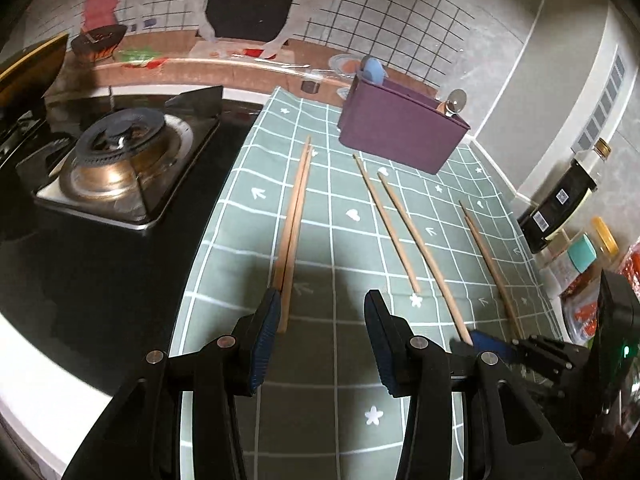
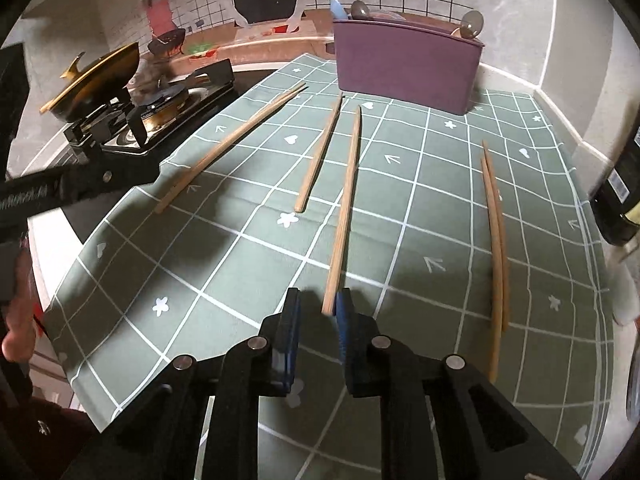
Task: Organize utensils
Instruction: 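Move both tools down over the wooden chopsticks on the mat, then close both tools on one wooden chopstick each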
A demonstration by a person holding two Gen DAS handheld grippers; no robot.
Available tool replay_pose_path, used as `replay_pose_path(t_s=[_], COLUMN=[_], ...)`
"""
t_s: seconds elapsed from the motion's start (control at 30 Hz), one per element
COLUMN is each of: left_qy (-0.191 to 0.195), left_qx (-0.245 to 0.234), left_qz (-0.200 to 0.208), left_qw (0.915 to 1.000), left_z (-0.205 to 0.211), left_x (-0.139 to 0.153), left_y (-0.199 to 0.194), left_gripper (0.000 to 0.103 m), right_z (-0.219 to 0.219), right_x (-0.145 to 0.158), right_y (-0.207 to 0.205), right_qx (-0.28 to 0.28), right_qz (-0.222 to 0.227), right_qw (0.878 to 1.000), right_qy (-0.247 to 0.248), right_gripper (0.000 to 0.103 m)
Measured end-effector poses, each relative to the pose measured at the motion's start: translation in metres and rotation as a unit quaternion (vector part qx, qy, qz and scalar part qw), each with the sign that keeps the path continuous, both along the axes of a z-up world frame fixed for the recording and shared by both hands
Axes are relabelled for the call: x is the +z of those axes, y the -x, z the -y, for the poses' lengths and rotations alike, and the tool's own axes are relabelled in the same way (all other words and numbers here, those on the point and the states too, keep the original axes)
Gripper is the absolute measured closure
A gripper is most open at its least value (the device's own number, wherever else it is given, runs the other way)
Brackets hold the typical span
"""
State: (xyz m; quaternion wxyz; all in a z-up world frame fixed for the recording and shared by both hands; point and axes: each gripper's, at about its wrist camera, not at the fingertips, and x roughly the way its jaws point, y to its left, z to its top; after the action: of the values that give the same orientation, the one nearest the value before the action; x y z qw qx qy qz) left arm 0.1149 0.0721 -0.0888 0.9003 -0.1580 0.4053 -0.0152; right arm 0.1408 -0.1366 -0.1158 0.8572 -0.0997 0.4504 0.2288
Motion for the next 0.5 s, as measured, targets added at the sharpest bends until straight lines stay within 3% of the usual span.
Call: replay_pose_path(t_s=[0.5], left_qy=[-0.006], left_qx=[-0.011], left_qz=[0.0], left_qw=[0.9999], left_z=[0.022], left_x=[-0.002], left_y=[0.002], left_gripper=[0.058], right_z=[0.006], right_x=[0.0], right_y=[-0.008], right_qx=[0.01], right_qz=[0.0], right_qw=[1.0], right_qy=[0.003], right_gripper=[0.095])
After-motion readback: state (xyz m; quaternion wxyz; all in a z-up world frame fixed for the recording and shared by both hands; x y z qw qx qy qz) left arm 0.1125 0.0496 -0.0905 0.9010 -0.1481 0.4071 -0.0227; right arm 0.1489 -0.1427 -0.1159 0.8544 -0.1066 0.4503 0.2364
